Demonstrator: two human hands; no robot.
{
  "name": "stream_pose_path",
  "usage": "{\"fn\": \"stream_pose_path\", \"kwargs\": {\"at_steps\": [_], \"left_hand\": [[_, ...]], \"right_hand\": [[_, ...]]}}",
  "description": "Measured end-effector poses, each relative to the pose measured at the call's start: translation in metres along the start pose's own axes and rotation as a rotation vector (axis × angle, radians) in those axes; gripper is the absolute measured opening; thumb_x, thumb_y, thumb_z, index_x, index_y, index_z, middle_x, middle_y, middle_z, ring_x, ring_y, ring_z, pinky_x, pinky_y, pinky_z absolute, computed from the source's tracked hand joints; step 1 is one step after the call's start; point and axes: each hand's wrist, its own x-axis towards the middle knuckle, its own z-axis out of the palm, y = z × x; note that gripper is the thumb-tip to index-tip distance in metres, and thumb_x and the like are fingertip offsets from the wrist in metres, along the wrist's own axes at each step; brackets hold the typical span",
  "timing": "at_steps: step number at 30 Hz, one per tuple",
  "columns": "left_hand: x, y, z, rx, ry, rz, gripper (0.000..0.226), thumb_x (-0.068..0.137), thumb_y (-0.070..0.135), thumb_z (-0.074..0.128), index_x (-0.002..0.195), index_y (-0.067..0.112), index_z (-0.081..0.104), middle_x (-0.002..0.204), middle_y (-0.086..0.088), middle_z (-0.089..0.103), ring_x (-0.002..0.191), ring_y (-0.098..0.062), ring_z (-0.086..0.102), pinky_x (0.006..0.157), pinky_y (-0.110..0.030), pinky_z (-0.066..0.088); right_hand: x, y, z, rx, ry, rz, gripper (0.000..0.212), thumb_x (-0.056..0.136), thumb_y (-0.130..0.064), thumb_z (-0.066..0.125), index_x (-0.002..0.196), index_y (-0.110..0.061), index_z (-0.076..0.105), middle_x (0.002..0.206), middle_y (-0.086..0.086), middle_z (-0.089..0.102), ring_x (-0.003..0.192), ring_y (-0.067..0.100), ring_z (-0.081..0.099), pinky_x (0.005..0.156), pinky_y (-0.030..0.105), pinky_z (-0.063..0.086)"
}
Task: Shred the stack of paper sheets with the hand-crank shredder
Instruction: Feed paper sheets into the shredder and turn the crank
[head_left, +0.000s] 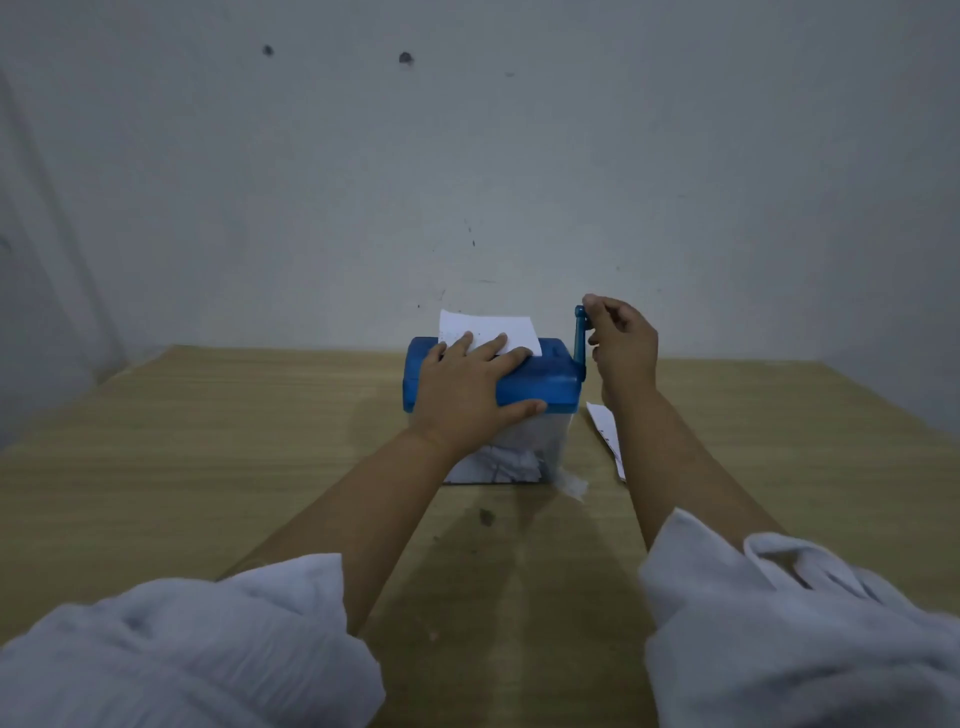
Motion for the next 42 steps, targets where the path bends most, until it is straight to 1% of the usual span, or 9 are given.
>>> {"fn": "stream_pose_path", "kwargs": {"at_steps": [4,7,9,12,19,26,34,37,42], "left_hand": [[-0.002,-0.001,0.002,0.011,0.015,0.001,0.067,0.085,0.070,0.039,0.143,0.039,0.031,0.154,0.008,0.027,0.143,-0.024,0.021,0.116,-0.042,0.011],[-0.002,-0.001,0.003,0.003,0.021,-0.005,0.067,0.084,0.070,0.039,0.143,0.039,0.031,0.154,0.008,0.027,0.143,-0.023,0.021,0.116,-0.043,0.010],[-0.001,-0.002,0.004,0.006,0.022,-0.014,0.067,0.084,0.070,0.039,0.143,0.039,0.031,0.154,0.009,0.027,0.143,-0.023,0.020,0.116,-0.043,0.010],[0.000,-0.002,0.004,0.003,0.021,-0.029,0.067,0.084,0.070,0.039,0.143,0.039,0.032,0.154,0.008,0.027,0.143,-0.024,0.020,0.116,-0.043,0.011],[0.001,0.004,0.001,-0.007,-0.012,-0.098,0.067,0.084,0.070,0.041,0.143,0.042,0.029,0.156,0.007,0.022,0.144,-0.023,0.016,0.115,-0.042,0.009],[0.004,0.010,-0.002,-0.017,-0.062,-0.133,0.065,0.084,0.068,0.043,0.143,0.045,0.027,0.156,0.005,0.021,0.144,-0.025,0.014,0.115,-0.045,0.009],[0.006,0.010,-0.002,-0.031,-0.057,-0.127,0.062,0.085,0.067,0.045,0.141,0.045,0.031,0.155,0.008,0.024,0.143,-0.024,0.017,0.115,-0.045,0.009],[0.004,0.006,-0.003,-0.068,-0.042,-0.106,0.061,0.085,0.065,0.047,0.141,0.045,0.032,0.154,0.009,0.025,0.143,-0.023,0.018,0.115,-0.044,0.010],[0.007,0.006,-0.001,-0.043,-0.032,-0.088,0.063,0.085,0.066,0.045,0.141,0.043,0.032,0.154,0.009,0.026,0.143,-0.023,0.020,0.115,-0.044,0.010]], "right_hand": [[0.014,0.016,0.001,-0.157,-0.134,0.280,0.021,0.089,-0.026,0.062,0.097,-0.006,0.065,0.081,0.003,0.060,0.064,0.011,0.050,0.057,0.022,0.041],[0.005,0.042,-0.002,-0.144,-0.126,0.485,0.013,0.091,-0.016,0.057,0.088,-0.005,0.064,0.084,0.011,0.057,0.062,0.017,0.043,0.052,0.026,0.035],[-0.003,0.054,-0.006,-0.155,-0.120,0.548,0.016,0.090,-0.011,0.054,0.076,-0.012,0.061,0.075,0.009,0.053,0.060,0.017,0.040,0.052,0.027,0.034],[-0.016,0.057,-0.009,-0.240,-0.138,0.480,0.018,0.089,-0.016,0.059,0.072,-0.013,0.056,0.068,0.004,0.050,0.059,0.014,0.040,0.059,0.030,0.037],[-0.055,0.065,-0.016,-0.337,-0.064,0.196,0.025,0.094,-0.021,0.053,0.074,-0.006,0.048,0.071,0.010,0.052,0.069,0.018,0.045,0.063,0.029,0.037],[-0.074,0.052,-0.028,-0.185,-0.032,0.008,0.034,0.094,-0.017,0.053,0.067,-0.013,0.034,0.060,-0.001,0.035,0.057,0.009,0.032,0.055,0.022,0.028],[-0.071,0.016,-0.023,0.095,0.116,-0.009,0.032,0.095,-0.024,0.054,0.067,-0.016,0.040,0.068,0.005,0.045,0.065,0.015,0.041,0.063,0.031,0.037],[-0.061,-0.003,-0.016,0.171,0.111,-0.012,0.026,0.096,-0.027,0.051,0.074,-0.014,0.047,0.069,0.002,0.046,0.062,0.012,0.040,0.060,0.027,0.037],[-0.062,0.003,-0.015,0.303,0.053,0.017,0.010,0.095,-0.015,0.051,0.086,-0.015,0.055,0.076,-0.004,0.051,0.064,0.004,0.043,0.061,0.019,0.037]]}}
